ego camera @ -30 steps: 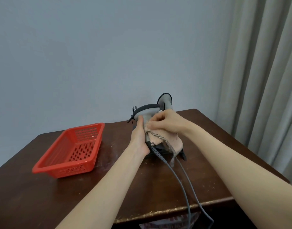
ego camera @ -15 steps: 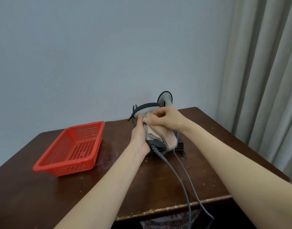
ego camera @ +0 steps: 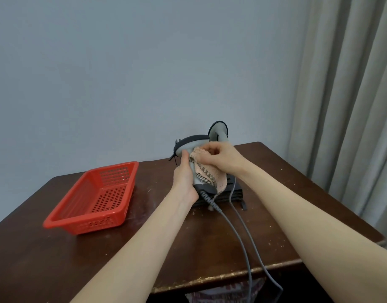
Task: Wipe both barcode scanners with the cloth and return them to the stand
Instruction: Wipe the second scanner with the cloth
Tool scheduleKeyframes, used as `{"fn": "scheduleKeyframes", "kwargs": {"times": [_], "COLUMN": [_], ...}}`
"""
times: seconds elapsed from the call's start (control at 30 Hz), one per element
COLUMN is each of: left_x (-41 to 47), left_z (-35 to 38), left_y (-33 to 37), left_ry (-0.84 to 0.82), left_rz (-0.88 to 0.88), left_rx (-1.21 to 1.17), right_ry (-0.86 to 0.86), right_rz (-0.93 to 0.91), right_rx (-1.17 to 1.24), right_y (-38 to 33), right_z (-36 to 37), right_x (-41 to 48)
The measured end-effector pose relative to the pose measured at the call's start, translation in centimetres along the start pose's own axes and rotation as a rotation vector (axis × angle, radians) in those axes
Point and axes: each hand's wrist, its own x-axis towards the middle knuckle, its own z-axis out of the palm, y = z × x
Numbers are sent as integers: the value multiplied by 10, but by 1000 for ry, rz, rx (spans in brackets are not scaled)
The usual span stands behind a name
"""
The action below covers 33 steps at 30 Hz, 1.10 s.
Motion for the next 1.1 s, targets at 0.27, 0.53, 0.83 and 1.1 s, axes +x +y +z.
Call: {"fn": "scheduleKeyframes", "kwargs": {"times": [0.27,0.53,0.83,1.1], "left_x": [-1,-15,-18,-31], "left_z": [-4,5,16,15], "left_y": [3,5,-3,-3], "left_ry": [98,84,67,-6], "left_rz": [14,97,198,418], "left_rx": [56,158,427,598], "right_ry": [-172,190,102,301], "right_rz": [137,250,292,347], "right_rx": [-72,390,252,512], "right_y": [0,8,2,5], "right_z": [-8,-8,8,5], "right_x": [-8,12,11,11]}}
